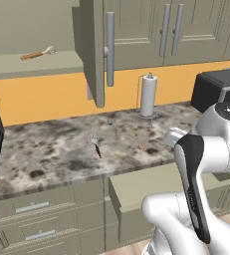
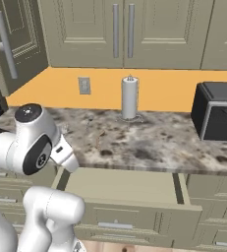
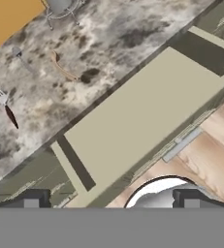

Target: Organize the utensils by type. Pick up the wooden spoons from the counter and place them in the open cabinet. Then pick up the metallic utensils from the counter and place them in the open drawer.

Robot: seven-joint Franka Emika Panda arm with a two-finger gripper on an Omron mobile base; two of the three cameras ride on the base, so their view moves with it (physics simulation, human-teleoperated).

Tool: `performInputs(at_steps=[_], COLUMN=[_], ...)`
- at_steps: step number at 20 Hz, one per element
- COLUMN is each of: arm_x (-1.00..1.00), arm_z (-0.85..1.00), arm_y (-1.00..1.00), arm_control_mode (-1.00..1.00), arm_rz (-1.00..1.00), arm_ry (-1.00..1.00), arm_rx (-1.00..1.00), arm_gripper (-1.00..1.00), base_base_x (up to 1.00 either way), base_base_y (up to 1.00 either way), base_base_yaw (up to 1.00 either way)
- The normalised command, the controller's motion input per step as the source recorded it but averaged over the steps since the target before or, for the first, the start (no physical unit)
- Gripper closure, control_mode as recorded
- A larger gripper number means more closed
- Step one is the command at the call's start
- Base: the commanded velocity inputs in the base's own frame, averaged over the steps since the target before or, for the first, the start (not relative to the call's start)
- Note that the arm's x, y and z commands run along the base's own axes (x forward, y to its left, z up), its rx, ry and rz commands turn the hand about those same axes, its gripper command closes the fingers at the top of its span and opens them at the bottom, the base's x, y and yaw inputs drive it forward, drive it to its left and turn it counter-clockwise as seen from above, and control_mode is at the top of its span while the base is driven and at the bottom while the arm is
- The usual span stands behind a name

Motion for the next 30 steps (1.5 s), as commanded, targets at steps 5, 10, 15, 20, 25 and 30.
performInputs(at_steps=[5, 10, 15, 20, 25, 30], arm_x=[0.44, 0.78, 0.77, 0.56, 0.38, 0.42], arm_z=[-0.1, -0.01, -0.08, -0.29, -0.55, -0.54], arm_y=[-0.02, 0.0, 0.01, 0.0, 0.0, 0.0], arm_control_mode=[-1.0, -1.0, -1.0, -1.0, -1.0, -1.0], arm_rz=[0.28, 0.23, 0.17, 0.19, 0.2, 0.21], arm_ry=[0.0, 0.0, 0.2, 0.16, -0.04, -0.02], arm_rx=[-0.01, -0.06, -0.16, -0.14, -0.01, 0.0], arm_gripper=[-1.0, -1.0, -1.0, -1.0, -1.0, -1.0], base_base_x=[0.0, 0.0, 0.0, 0.0, 0.0, 0.0], base_base_y=[0.0, 0.0, 0.0, 0.0, 0.0, 0.0], base_base_yaw=[0.0, 0.0, 0.0, 0.0, 0.0, 0.0])
